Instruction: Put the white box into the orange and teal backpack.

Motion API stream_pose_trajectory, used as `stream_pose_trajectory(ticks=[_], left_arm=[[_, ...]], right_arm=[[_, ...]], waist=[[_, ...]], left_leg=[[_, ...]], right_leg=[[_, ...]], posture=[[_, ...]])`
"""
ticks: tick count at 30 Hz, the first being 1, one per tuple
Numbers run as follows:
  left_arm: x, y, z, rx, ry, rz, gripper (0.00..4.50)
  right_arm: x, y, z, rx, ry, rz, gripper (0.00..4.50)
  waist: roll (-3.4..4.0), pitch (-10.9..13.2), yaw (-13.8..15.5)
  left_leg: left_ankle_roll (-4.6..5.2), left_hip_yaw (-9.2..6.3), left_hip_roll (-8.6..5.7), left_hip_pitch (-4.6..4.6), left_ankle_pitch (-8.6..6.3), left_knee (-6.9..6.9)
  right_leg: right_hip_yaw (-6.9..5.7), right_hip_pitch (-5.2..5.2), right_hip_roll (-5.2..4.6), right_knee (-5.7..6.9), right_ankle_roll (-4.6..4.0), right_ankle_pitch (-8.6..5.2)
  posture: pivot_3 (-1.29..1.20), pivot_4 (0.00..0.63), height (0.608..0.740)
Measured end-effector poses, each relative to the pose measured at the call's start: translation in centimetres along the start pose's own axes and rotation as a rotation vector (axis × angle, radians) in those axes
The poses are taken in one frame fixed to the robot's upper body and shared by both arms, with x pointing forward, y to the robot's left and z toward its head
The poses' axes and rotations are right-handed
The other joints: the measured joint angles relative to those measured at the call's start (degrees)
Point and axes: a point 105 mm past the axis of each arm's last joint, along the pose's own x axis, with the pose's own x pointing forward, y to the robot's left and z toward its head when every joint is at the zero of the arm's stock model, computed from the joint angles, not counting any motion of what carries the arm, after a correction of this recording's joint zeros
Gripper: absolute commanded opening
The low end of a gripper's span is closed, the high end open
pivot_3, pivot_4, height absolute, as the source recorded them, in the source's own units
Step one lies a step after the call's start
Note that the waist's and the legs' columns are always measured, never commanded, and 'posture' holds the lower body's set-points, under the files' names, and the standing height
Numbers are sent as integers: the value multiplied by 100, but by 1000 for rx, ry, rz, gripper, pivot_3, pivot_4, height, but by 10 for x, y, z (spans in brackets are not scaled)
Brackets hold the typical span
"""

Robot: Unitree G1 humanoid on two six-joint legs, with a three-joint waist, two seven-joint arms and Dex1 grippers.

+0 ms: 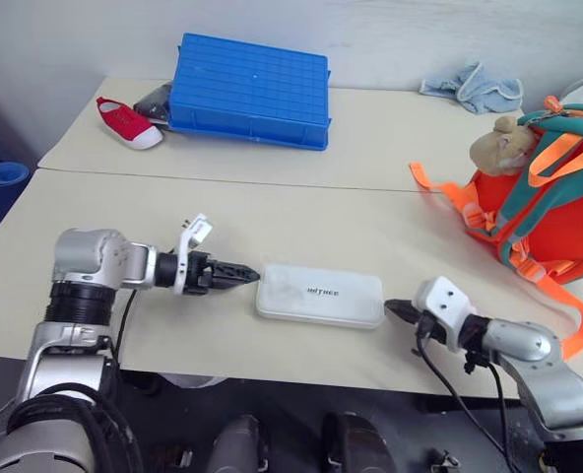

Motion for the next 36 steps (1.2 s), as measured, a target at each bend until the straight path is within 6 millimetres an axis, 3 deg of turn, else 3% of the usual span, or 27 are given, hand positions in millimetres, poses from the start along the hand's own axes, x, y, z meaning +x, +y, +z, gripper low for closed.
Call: stream_pose_trajectory(ticks=[4, 10, 18, 30, 36], left_arm=[[12, -4, 5, -79, -6, -38, 4461], [14, -8, -5, -105, 56, -70, 4461], [18, -7, -3, -206, 32, -94, 4461], [-19, 1, -9, -143, 84, 66, 4461], [-6, -5, -12, -166, 112, 13, 4461]], right_arm=[[7, 2, 2, 2, -9, 22, 0], [13, -7, -2, 14, 3, 9, 0], [16, -9, -3, 13, 8, -25, 0], [18, 2, 1, 13, -10, 8, 0], [18, 2, 1, 16, -14, 9, 0]], waist=[[0, 0, 47], [1, -1, -6], [-2, -4, 7], [-4, -3, -167], [-4, -3, -148]], left_leg=[[0, -1, -4, 1, 0, 1], [-1, -1, -3, 3, -1, -1], [3, -10, -12, 6, 1, 3], [-23, 0, 10, 10, -1, -8], [-19, -2, 4, 8, -1, -7]], right_leg=[[0, 3, -11, 1, 0, 0], [2, 4, -16, -1, 0, 0], [-1, 12, -27, 2, 5, 3], [8, -1, 2, 2, -2, -1], [6, 0, -7, 2, -4, -2]], posture=[[0, 150, 740], [0, 150, 740], [0, 150, 740], [0, 150, 740], [0, 150, 740]])
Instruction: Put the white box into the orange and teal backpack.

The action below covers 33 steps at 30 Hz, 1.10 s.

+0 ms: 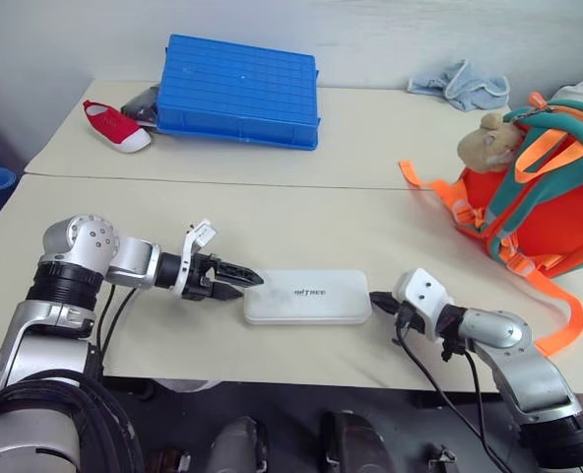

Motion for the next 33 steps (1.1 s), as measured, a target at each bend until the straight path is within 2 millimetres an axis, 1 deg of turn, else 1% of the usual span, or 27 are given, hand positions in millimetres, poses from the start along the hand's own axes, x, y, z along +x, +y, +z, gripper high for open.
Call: stream_pose_trajectory(ticks=[2, 4, 8, 11, 16, 20, 21, 22, 24, 26, 28, 29, 30, 31, 32, 33], left_arm=[[11, -4, -2, -7, 17, -35, 4461], [17, -7, -3, -6, 26, -48, 4461], [37, -14, 0, -25, 15, -102, 4461], [43, -15, 0, -44, 1, -122, 3948], [46, -9, -9, -77, 15, -131, 2422], [46, -25, -6, -78, 1, -239, 1389], [48, -27, -4, -79, -12, -250, 1237], [48, -27, -2, -85, -31, -256, 1227], [46, -26, 6, -82, -100, -257, 1226], [40, -27, 11, -46, -150, -252, 1226], [35, -36, 14, 57, -221, -292, 1226], [31, -43, 17, 157, -283, -322, 1226], [25, -50, 17, 299, -344, -351, 1226], [17, -57, 17, 433, -382, -379, 1226], [14, -61, 18, 500, -404, -399, 1226], [10, -68, 18, 605, -440, -444, 1226]], right_arm=[[0, 0, 0, 2, 1, -1, 0], [0, 0, 0, 3, 2, -1, 0], [0, 0, -1, 15, 4, 0, 0], [1, 1, -1, 24, 0, 2, 0], [-1, 3, -2, 61, -19, -1, 0], [-10, 5, -9, 163, -56, -38, 0], [-18, 8, -11, 237, -92, -66, 347], [-24, 10, -12, 295, -117, -85, 560], [-41, 11, -9, 382, -174, -138, 1201], [-55, 11, -6, 388, -189, -181, 1880], [-74, 11, -11, 408, -189, -274, 2537], [-87, 8, -16, 422, -194, -361, 2922], [-103, 5, -20, 432, -204, -465, 3199], [-121, 0, -26, 429, -191, -564, 3659], [-130, -4, -29, 423, -181, -615, 3914], [-145, -12, -30, 399, -180, -703, 4272]], waist=[[0, 0, 58], [-1, -1, 100], [-3, -2, 178], [-4, -3, 175], [-5, -3, 142], [-6, -2, 188], [-6, -2, 227], [-7, -1, 237], [-8, 1, 246], [-9, 1, 225], [-9, 1, 229], [-8, 1, 229], [-7, 1, 228], [-2, 0, 228], [0, 0, 229], [1, -1, 229]], left_leg=[[4, -2, -5, -2, 1, 3], [5, -1, -7, -1, 1, 4], [13, -9, -15, -2, 4, 7], [13, -9, -15, -2, 4, 7], [10, -10, -13, -4, 3, 3], [11, -15, -16, -8, 4, 7], [12, -16, -17, -11, 4, 5], [12, -17, -15, -12, 4, 4], [12, -14, -15, -20, 4, 4], [9, -12, -13, -18, 2, 0], [-10, -11, -11, -15, -7, -8], [-23, -5, -8, -17, -14, -10], [-34, 7, -7, -16, -17, -20], [-39, 16, -6, -11, -19, -25], [-40, 23, -5, -8, -20, -25], [-41, 33, -2, -1, -21, -25]], right_leg=[[-1, 1, -6, 0, 0, 0], [0, 2, -8, 0, 1, 1], [-6, 8, -15, -2, 6, 3], [-6, 8, -14, -1, 7, 4], [-7, 6, -11, -4, 7, 4], [-12, 9, -14, -6, 7, 4], [-12, 6, -15, -6, 7, 4], [-12, 5, -13, -7, 7, 4], [-11, -3, -12, -6, 7, 4], [-9, -3, -10, -7, 7, 4], [-9, -3, -5, -10, 7, 4], [-8, -8, 1, -14, 6, 4], [-3, -14, 7, -15, 2, 1], [-3, -14, 30, -18, 1, 1], [-3, -14, 50, -21, 1, 1], [1, -12, 55, -24, 5, 6]], posture=[[0, 150, 740], [0, 150, 740], [0, 150, 740], [0, 150, 740], [0, 150, 740], [0, 150, 740], [0, 150, 740], [0, 150, 740], [0, 150, 740], [0, 150, 740], [0, 150, 740], [0, 150, 740], [0, 150, 740], [0, 150, 740], [0, 150, 740], [0, 150, 740]])
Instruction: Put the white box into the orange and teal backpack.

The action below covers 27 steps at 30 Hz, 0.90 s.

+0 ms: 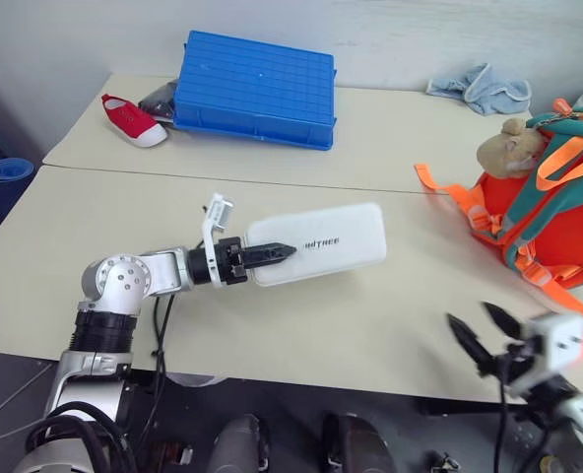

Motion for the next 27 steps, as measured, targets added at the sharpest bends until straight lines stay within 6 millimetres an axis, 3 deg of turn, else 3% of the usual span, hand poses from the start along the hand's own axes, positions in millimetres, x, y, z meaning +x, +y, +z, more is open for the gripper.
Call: stream_pose_trajectory(ticks=[3, 7, 10, 12, 15, 18, 22, 27], left_arm=[[2, -6, 1, 165, -3, -76, 1226], [3, -5, -5, 304, 21, -130, 1226], [4, -4, -7, 335, 18, -140, 1226], [-4, 2, -13, 369, 34, -109, 1226], [-6, 2, -26, 354, 59, -117, 1226], [-10, 0, -29, 358, 66, -109, 1226], [-19, -4, -22, 377, 62, -91, 1226], [-35, -7, -16, 373, 33, -53, 1226]], right_arm=[[-1, -19, 17, -43, -70, -98, 4395], [23, -35, 43, -115, -129, -85, 4395], [40, -44, 52, -141, -142, -81, 4395], [87, -60, 64, -119, -164, -70, 4395], [127, -62, 83, -149, -182, -31, 4395], [150, -74, 80, -118, -163, -62, 3549], [168, -69, 82, -101, -180, -26, 2185], [172, -24, 81, -70, -248, 189, 440]], waist=[[4, -1, -42], [7, 1, -139], [15, 5, -113], [33, 22, -199], [37, 24, -248], [36, 25, -229], [37, 25, -253], [37, 25, -274]], left_leg=[[4, 3, 12, 1, -3, 0], [25, 4, 31, 1, 8, -2], [29, -5, 42, -7, 15, -5], [48, 15, 30, -9, 19, 19], [60, 1, 24, -16, 27, 16], [60, -1, 19, -22, 28, 17], [61, -1, 20, -28, 28, 17], [58, 0, 32, -24, 28, 16]], right_leg=[[22, 0, -1, -13, -10, 19], [40, -7, -9, -15, -21, 20], [33, -19, 1, -4, -40, 6], [19, -27, 17, 10, -27, 13], [37, -26, 3, 10, -20, 13], [34, -27, 4, 10, -20, 13], [34, -27, 4, 16, -12, 18], [40, -25, 5, 18, -11, 19]], posture=[[0, 150, 740], [0, 150, 740], [0, 150, 740], [0, 150, 740], [0, 150, 740], [0, 150, 740], [0, 150, 740], [0, 150, 740]])
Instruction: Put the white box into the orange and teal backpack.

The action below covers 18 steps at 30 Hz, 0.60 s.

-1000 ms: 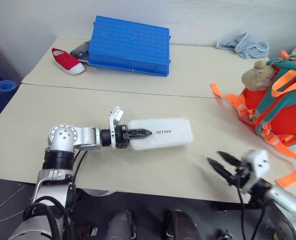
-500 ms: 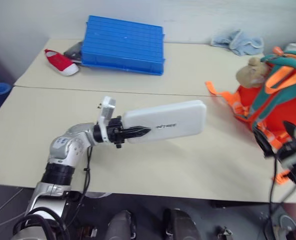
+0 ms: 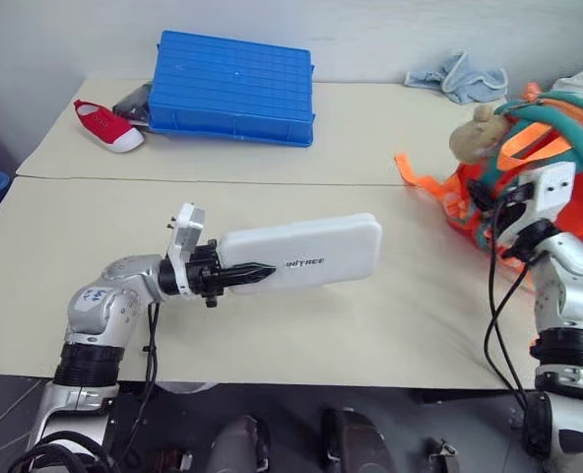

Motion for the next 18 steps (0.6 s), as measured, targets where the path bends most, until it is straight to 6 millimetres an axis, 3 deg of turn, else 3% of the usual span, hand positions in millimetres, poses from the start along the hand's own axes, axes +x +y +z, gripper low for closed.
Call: stream_pose_trajectory(ticks=[2, 4, 7, 9, 11, 15, 18], left_arm=[[-7, 1, 1, -13, -5, 21, 1226], [-14, 0, 3, -39, -2, 24, 1226], [-47, 0, 15, -121, 14, 53, 1226], [-62, 3, 26, -138, -19, 85, 1226], [-76, 8, 40, -143, -76, 130, 1226], [-93, 14, 64, -106, -160, 183, 1226], [-97, 16, 68, -102, -186, 200, 1226]], right_arm=[[1, 21, 5, 20, -34, 91, 6], [1, 40, 12, 46, -54, 173, 6], [-7, 93, 31, 127, -68, 416, 6], [-15, 115, 40, 181, -60, 512, 6], [-27, 143, 53, 224, -49, 643, 6], [-72, 188, 67, 299, 59, 895, 6], [-99, 196, 72, 387, 147, 972, 6]], waist=[[0, 0, 0], [0, 0, 5], [1, 0, -25], [1, 1, -5], [0, 1, 10], [-8, 0, 33], [-23, 4, 48]], left_leg=[[-3, -1, 5, 0, 0, 0], [-4, -2, 5, -1, -1, 0], [-20, -1, 27, -1, -10, -1], [-21, -2, 27, -5, -10, -2], [-22, -2, 27, -8, -11, -2], [-15, -3, 22, -17, -20, -1], [-4, -3, 9, -19, -27, 1]], right_leg=[[1, 0, 0, 0, 0, 0], [0, -1, -1, 1, 0, 0], [3, -6, 10, -1, -4, -2], [2, -14, 8, 2, -8, -4], [3, -18, 6, 1, -9, -4], [3, -22, -2, -5, -9, -4], [3, -21, -13, -8, -8, -4]], posture=[[0, 150, 740], [0, 150, 740], [0, 150, 740], [0, 150, 740], [0, 150, 740], [0, 150, 740], [0, 150, 740]])
